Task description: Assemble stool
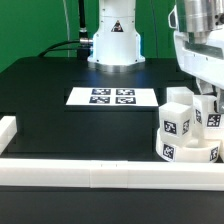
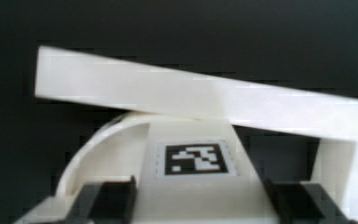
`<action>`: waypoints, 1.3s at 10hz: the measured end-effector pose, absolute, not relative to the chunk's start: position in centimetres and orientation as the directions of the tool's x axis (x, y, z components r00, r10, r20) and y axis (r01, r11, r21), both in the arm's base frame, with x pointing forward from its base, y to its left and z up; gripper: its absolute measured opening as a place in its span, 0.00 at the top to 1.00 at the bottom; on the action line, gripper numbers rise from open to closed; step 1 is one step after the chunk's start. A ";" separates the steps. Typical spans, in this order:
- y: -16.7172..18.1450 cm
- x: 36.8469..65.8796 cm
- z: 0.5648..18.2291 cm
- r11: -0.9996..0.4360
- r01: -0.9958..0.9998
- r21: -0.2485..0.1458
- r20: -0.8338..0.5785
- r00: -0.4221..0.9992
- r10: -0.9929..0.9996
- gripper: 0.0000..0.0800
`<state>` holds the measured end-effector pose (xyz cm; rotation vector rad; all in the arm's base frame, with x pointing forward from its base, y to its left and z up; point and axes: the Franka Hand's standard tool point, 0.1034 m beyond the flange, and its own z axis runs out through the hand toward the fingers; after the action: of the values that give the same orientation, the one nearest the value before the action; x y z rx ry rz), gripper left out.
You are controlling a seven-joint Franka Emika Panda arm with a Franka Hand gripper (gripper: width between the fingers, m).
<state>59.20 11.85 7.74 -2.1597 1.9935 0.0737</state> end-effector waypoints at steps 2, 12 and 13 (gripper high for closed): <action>11.8 59.2 7.7 0.015 -0.994 -0.108 -0.198 0.007 -0.980 0.57; 11.7 60.0 10.6 -0.050 -0.988 -0.148 -0.223 0.083 -0.971 0.19; 11.8 59.9 10.4 -0.076 -0.986 -0.151 -0.220 0.108 -0.970 0.19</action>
Offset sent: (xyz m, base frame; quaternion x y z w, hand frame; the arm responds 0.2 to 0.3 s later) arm 0.0000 0.0000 0.0000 0.0000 0.0000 0.1296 0.9916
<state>59.94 11.82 10.45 -2.1285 1.9369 0.0893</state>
